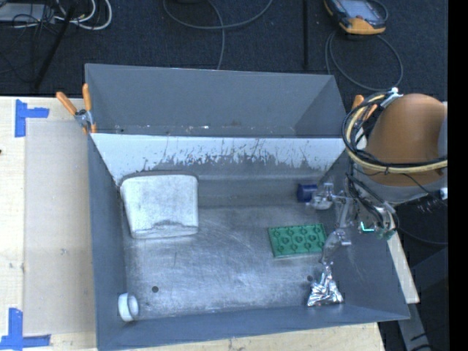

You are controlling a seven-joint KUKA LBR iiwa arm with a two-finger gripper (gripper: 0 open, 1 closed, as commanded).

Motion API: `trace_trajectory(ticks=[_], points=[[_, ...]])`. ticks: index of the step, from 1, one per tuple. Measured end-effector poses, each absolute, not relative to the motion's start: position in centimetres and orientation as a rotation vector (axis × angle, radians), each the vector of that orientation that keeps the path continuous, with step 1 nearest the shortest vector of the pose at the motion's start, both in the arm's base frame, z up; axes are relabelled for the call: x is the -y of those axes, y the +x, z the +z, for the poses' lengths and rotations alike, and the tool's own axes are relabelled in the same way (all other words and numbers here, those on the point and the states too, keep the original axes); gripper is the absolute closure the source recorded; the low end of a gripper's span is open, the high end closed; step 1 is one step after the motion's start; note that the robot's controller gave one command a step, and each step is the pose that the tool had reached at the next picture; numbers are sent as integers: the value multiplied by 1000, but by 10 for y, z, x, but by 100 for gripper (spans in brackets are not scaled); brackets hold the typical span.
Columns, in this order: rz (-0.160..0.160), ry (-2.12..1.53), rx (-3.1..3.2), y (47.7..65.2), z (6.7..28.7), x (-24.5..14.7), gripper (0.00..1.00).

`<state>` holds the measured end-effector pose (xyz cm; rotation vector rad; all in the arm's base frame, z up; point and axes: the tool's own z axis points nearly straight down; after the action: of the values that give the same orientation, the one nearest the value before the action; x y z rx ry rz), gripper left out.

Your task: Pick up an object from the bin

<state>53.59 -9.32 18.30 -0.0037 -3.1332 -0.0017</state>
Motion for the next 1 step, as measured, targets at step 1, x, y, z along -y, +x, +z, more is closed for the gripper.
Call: trace_trajectory(ticks=[1], points=[[-1, 27, 3145, 580, 69, 113, 0]])
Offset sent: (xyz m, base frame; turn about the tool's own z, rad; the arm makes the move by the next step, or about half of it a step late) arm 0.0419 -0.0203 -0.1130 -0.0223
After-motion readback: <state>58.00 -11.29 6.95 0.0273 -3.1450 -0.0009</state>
